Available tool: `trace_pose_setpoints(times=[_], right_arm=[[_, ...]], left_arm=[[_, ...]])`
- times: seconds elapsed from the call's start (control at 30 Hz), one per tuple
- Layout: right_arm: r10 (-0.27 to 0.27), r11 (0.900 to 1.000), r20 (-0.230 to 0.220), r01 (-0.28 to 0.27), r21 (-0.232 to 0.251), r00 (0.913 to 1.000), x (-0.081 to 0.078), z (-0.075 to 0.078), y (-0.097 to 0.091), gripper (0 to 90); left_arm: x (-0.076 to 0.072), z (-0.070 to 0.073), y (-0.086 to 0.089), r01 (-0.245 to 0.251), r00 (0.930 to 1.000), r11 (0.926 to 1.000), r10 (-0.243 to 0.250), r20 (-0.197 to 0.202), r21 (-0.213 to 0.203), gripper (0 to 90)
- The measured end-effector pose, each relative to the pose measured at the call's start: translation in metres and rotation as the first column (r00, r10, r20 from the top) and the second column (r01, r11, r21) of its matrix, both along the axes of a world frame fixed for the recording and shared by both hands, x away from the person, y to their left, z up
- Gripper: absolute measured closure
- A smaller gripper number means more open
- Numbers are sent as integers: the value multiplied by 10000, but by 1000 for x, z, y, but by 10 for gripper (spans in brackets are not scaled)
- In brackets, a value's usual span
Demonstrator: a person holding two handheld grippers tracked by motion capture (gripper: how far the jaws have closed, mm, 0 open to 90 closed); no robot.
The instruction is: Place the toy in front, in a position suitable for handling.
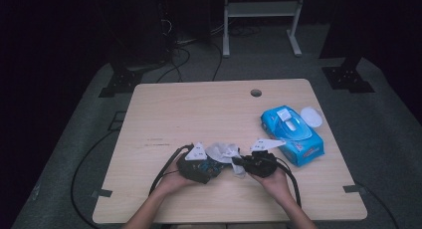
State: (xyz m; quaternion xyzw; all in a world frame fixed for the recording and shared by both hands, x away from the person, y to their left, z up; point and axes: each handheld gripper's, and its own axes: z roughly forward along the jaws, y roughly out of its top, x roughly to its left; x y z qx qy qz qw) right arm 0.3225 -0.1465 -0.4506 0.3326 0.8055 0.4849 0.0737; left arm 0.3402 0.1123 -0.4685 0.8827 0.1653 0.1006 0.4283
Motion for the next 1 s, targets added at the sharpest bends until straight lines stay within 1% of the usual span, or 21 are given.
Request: trace_pose_setpoints(times=[0.1, 0.13, 0.17, 0.23, 0.27, 0.3, 0.37, 0.47, 0.53, 0.6, 0.67, 0.7, 0.83, 1.0], right_arm=[[-8, 10000, 6, 8, -95, 10000, 0, -1, -1, 850], [-17, 9999, 12, 18, -145, 10000, 0, -1, -1, 850], [-30, 9998, -27, 30, -209, 10000, 0, -2, -1, 850], [-48, 9996, -91, 45, -263, 9999, -1, -4, -2, 850], [-65, 9995, -90, 62, -295, 9999, -1, -5, -2, 850], [-81, 9994, -113, 77, -338, 9999, -1, -6, -2, 850], [-99, 9992, -151, 93, -390, 9998, 0, -7, -3, 850], [-119, 9982, -278, 102, -594, 9995, 1, -9, -5, 849], [-304, 9966, -329, 278, -775, 9990, 2, -12, -10, 848], [-428, 9970, -414, 400, -656, 9982, 3, -13, -15, 848], [-513, 9968, -377, 488, -632, 9980, 2, -11, -19, 848], [-522, 9968, -353, 499, -631, 9980, 2, -10, -21, 848], [-615, 9967, -198, 604, -534, 9979, -1, -2, -30, 848], [-817, 9959, 27, 818, -376, 9967, -8, 11, -47, 848]], left_arm=[[1, 0, -1, -61, 10000, 10000, 61, -1, -16, 266], [2, -1, -2, -160, 9997, 9998, 161, -159, 83, 239], [2, -2, -2, -160, 9994, 9998, 163, -317, 93, 214], [3, -4, -3, -134, 9994, 9996, 142, -315, 240, 211], [3, -5, -4, -117, 9996, 9993, 125, -246, 347, 208], [3, -6, -5, -163, 9995, 9993, 172, -279, 331, 204], [4, -7, -6, -88, 9995, 9990, 101, -284, 435, 200], [4, -8, -6, -25, 9992, 9994, 39, -401, 348, 191], [5, -8, -5, 34, 9989, 9996, -21, -465, 288, 186], [5, -8, -5, -20, 9991, 9994, 34, -416, 342, 187], [5, -8, -5, -83, 9986, 9996, 97, -514, 260, 188], [5, -8, -4, -47, 9987, 9995, 63, -499, 314, 188], [5, -6, -4, -77, 9990, 9997, 87, -428, 214, 188], [4, -3, -2, -136, 9992, 9999, 135, -369, -23, 183]])
